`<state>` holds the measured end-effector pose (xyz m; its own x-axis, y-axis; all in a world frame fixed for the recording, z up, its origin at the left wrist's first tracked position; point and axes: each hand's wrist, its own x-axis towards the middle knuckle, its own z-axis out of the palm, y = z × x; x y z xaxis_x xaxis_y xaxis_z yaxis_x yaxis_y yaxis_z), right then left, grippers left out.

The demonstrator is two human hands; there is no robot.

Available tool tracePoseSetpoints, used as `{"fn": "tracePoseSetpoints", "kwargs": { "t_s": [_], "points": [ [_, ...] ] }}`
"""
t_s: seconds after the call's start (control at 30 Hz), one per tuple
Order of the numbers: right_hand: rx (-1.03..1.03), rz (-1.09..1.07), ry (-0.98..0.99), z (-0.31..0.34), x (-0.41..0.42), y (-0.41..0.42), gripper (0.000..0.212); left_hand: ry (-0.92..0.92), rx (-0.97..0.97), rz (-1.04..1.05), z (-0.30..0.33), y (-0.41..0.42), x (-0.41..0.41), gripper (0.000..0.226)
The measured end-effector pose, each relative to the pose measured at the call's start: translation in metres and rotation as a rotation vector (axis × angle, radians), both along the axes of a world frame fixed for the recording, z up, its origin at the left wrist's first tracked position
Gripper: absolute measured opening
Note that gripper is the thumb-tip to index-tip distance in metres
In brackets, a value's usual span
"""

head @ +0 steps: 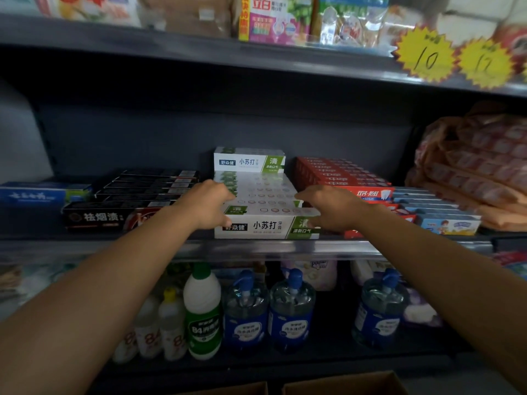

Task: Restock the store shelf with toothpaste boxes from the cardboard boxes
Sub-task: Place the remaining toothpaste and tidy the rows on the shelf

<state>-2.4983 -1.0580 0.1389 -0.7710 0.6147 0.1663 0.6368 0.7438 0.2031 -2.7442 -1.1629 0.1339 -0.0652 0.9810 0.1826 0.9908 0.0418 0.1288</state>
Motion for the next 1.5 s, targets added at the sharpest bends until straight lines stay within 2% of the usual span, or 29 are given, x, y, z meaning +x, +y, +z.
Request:
{"fn": "tracePoseSetpoints", "kwargs": {
  "t_s": [0.23, 0.37, 0.43, 0.57, 0.67, 0.8, 0.97, 1.2, 1.5],
  "points": [
    [0.052, 0.079, -0.012, 0.015, -0.023, -0.047, 0.069, -0.025, 0.014, -0.062, 0.015, -0.051, -0.004, 0.057],
    [0.042, 0.160, -0.003, -0.005, -0.044, -0.085, 0.067, 0.036, -0.007, -0.063, -0.003, -0.088, -0.008, 0.056],
    [0.019, 0.210, 0.017, -0.025, -0.052, -0.101, 0.066, 0.033, -0.067, -0.087, -0.022, -0.101, -0.008, 0.046],
    [-0.018, 0.327, 0.024, -0.077, -0.059, -0.122, 0.061, -0.019, -0.156, -0.156, -0.075, -0.114, -0.003, 0.051],
    [-0.089, 0.356, -0.057, -0.124, -0.058, -0.129, 0.054, -0.041, -0.235, -0.212, -0.124, -0.114, 0.004, 0.049],
    [-0.212, 0.323, -0.115, -0.186, -0.052, -0.126, 0.055, -0.055, -0.411, -0.294, -0.196, -0.099, 0.010, 0.051],
    [-0.373, 0.246, -0.156, -0.260, -0.035, -0.116, 0.058, -0.103, -0.510, -0.388, -0.267, -0.078, 0.021, 0.037],
    [-0.497, 0.113, -0.168, -0.322, -0.013, -0.112, 0.054, -0.116, -0.752, -0.461, -0.344, -0.058, 0.035, 0.034],
    [-0.515, 0.254, -0.346, -0.383, -0.034, -0.103, 0.051, -0.131, -0.715, -0.502, -0.374, -0.069, 0.017, 0.041]
  ]
}}
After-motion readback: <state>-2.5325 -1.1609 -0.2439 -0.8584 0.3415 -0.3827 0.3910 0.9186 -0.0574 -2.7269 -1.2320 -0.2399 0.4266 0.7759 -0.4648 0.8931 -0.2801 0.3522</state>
